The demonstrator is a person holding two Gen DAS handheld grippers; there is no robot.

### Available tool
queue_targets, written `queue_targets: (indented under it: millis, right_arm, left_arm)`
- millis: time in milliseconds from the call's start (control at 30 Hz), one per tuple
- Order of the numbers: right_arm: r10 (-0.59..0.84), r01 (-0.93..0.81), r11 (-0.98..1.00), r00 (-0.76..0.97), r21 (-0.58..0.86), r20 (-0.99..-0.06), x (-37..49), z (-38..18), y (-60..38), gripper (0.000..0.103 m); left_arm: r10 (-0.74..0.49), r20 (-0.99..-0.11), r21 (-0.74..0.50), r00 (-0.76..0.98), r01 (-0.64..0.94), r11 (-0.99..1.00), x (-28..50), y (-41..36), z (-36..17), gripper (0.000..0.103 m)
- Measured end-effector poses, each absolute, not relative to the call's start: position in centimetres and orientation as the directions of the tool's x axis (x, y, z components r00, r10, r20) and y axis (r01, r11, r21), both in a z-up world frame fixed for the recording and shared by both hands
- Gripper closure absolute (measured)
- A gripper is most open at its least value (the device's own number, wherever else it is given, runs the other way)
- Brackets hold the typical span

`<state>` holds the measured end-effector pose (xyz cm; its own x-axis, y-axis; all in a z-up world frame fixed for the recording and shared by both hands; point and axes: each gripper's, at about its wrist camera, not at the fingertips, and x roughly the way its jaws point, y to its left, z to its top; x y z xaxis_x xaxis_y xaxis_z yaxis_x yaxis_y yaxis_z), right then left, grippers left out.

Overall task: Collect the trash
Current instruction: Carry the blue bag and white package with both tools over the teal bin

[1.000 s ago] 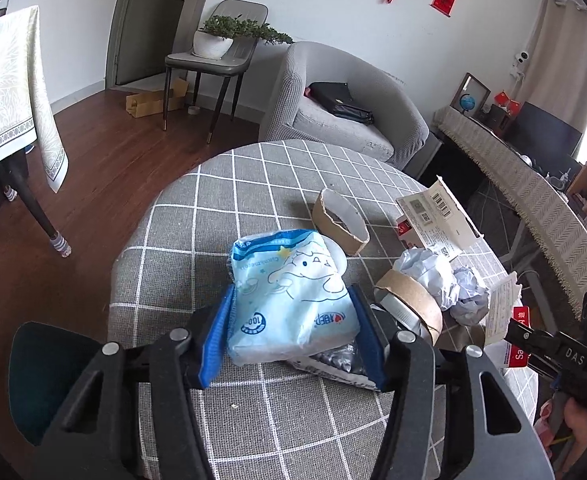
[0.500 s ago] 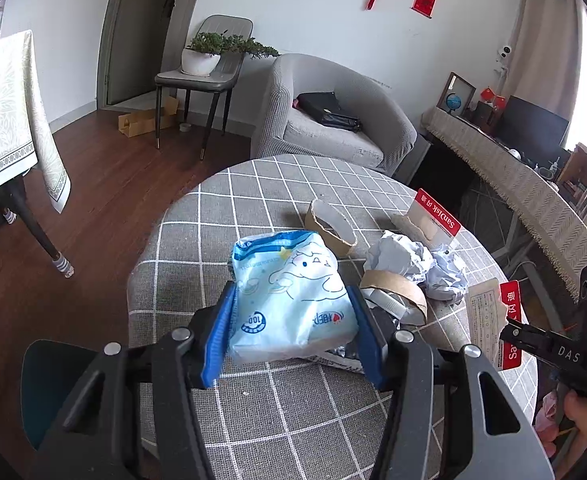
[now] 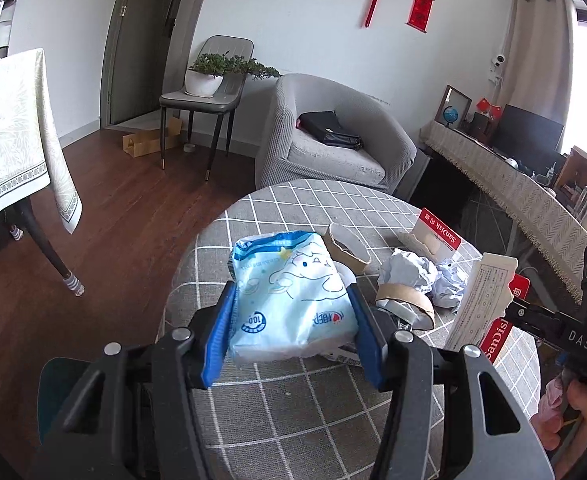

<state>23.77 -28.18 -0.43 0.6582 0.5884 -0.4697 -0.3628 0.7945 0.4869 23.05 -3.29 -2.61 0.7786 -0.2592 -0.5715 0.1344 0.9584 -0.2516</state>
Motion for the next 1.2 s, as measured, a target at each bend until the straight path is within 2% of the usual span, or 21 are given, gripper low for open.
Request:
queue_targets:
  millis: [467,733,1200]
  right_arm:
    - [0.613,-0.492,0.789,0.661,0.367,-0.431,23.5,0.9,-20.5,0.101]
    - [0.633,-0.562,0.771,0.625,0.299,-0.456,23.6,0.8,-14.3,0.101]
    - [0.686,-0.627,0.710,0.510,0.321,-0.519,24.1,-1.6,-5.2,0.101]
  left_arm:
    - [-0.165,-0.580,-0.223,0.798,0.039,0.974,21.7,4.1,-2.9,0.046]
    - [-0.075,-0.636,-0.172,0.768,-0.046,0.984,21.2,9.3,-4.8,0.046]
    - [0.027,-0.777,-0.089,0.629,-0.152,0.984,20.6,16.2,-10.3,0.046]
